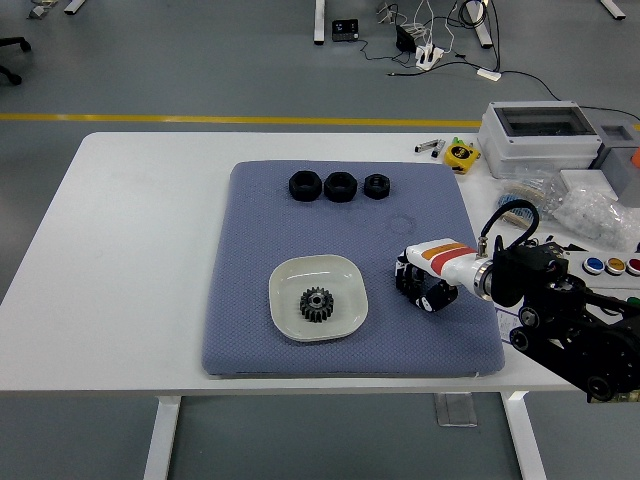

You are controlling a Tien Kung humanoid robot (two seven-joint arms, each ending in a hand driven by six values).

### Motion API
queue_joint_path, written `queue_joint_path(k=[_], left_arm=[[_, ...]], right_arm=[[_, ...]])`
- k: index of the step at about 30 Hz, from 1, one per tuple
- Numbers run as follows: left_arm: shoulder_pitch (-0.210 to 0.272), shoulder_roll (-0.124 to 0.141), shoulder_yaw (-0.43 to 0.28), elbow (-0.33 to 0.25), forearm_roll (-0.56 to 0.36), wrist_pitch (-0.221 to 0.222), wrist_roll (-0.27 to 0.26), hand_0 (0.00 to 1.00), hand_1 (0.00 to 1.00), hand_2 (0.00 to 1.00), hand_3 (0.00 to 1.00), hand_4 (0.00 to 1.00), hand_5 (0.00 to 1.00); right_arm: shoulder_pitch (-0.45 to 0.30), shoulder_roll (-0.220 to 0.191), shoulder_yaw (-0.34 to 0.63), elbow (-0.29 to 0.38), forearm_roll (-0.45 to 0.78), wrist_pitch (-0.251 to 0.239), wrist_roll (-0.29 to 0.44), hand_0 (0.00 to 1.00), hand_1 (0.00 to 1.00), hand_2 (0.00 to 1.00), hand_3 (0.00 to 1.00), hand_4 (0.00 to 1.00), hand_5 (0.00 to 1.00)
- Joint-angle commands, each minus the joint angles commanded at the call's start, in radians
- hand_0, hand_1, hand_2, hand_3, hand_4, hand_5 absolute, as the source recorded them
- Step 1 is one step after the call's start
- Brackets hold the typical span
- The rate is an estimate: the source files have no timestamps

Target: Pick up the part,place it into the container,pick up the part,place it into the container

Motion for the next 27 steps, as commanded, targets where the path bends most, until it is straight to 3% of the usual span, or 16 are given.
queue_joint_path(k=[3,4,16,27], left_arm=[[0.001,0.000,0.000,0.000,0.001,0.000,0.000,0.710,0.617,0.642,0.565,0.618,0.699],[0.001,0.000,-0.001,0.000,0.002,-0.001,0.001,0.710,0.617,0.641,0.565,0.616,0.699],[0.006,0.001,-0.004,0.000,0.013,-0.002,0.004,0.710,0.618,0.641,0.564,0.616,0.700],[0.008,0.003,-0.005,0.000,0.019,-0.005,0.006,0.709,0.618,0.640,0.564,0.616,0.700]], right_arm=[[0.001,-0.003,0.004,0.007,0.000,-0.011,0.009,0.470,0.453,0.476,0.455,0.642,0.002],[0.001,-0.003,0.005,0.009,0.000,-0.013,0.010,0.413,0.417,0.447,0.427,0.604,0.002],[0.002,-0.006,0.041,0.061,-0.007,-0.038,0.012,0.411,0.402,0.437,0.420,0.645,0.002],[-0.004,0.014,0.071,0.229,-0.041,-0.079,-0.004,0.409,0.406,0.437,0.421,0.643,0.002]])
